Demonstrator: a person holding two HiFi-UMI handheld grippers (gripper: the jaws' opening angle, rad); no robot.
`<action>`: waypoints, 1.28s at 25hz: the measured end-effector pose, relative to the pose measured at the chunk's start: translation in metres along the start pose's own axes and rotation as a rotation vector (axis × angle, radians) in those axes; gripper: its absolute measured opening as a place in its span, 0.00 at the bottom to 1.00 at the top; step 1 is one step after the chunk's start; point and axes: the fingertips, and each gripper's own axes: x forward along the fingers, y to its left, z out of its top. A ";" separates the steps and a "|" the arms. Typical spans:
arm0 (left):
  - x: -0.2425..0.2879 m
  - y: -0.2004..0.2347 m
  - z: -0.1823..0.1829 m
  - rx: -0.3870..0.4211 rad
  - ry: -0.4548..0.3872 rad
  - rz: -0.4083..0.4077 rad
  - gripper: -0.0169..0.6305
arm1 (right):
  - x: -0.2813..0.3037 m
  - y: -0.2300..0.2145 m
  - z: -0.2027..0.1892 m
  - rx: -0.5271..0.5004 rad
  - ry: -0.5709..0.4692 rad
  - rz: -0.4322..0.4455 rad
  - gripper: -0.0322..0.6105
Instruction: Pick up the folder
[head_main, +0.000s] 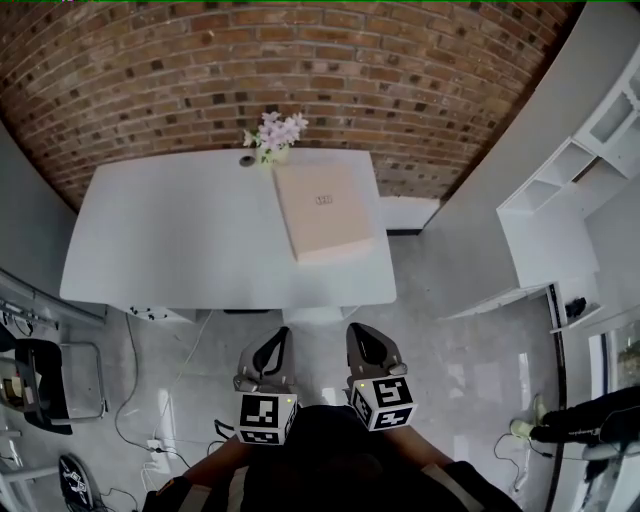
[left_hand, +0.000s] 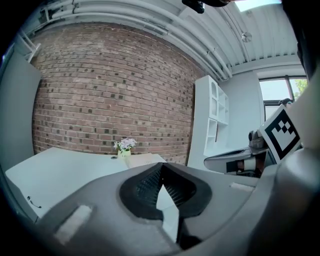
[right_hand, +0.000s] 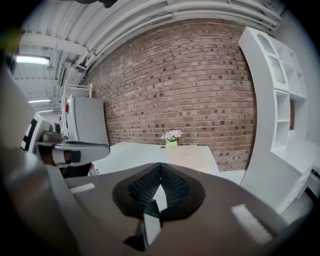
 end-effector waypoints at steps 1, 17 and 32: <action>0.002 0.004 0.002 -0.002 -0.005 -0.003 0.03 | 0.003 0.000 0.004 0.000 -0.005 -0.006 0.05; 0.063 0.039 0.006 -0.043 0.034 0.018 0.03 | 0.065 -0.032 0.015 0.033 0.012 -0.036 0.05; 0.203 0.065 0.001 -0.141 0.132 0.107 0.04 | 0.176 -0.136 0.024 0.043 0.123 0.007 0.05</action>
